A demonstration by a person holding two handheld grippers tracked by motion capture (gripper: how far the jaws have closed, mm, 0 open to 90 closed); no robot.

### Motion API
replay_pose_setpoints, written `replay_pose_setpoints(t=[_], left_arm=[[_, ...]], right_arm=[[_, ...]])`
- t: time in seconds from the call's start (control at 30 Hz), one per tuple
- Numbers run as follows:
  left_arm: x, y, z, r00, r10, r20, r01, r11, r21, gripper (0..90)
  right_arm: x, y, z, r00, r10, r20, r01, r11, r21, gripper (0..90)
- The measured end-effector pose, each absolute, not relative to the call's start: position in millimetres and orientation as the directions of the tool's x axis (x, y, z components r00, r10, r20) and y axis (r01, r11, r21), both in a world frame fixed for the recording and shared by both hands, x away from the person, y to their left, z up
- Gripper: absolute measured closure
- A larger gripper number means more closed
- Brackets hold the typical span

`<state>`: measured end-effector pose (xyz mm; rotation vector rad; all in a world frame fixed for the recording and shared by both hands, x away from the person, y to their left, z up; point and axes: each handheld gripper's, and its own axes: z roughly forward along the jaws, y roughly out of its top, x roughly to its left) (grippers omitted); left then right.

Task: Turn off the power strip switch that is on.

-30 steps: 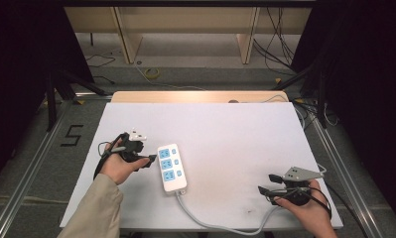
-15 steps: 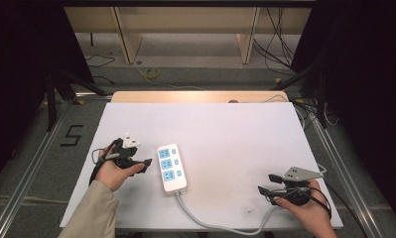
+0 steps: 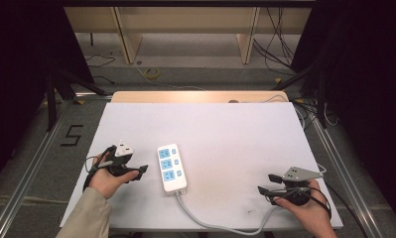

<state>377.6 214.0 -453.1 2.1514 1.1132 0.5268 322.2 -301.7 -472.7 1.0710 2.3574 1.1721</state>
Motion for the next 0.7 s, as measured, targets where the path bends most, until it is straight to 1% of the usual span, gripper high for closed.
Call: replay_pose_setpoints(t=[0.3,0.7], left_arm=[[369.0,218.6,-458.3,0.575,0.816,0.056,0.547,-0.435,0.715,25.1],[358.4,226.9,-466.6,0.560,0.826,0.064,0.545,-0.425,0.723,24.1]], right_arm=[[322.2,-301.6,-473.2,-0.681,0.730,0.057,0.487,0.394,0.779,37.4],[321.5,-300.9,-474.3,-0.683,0.728,0.059,0.490,0.396,0.777,37.4]])
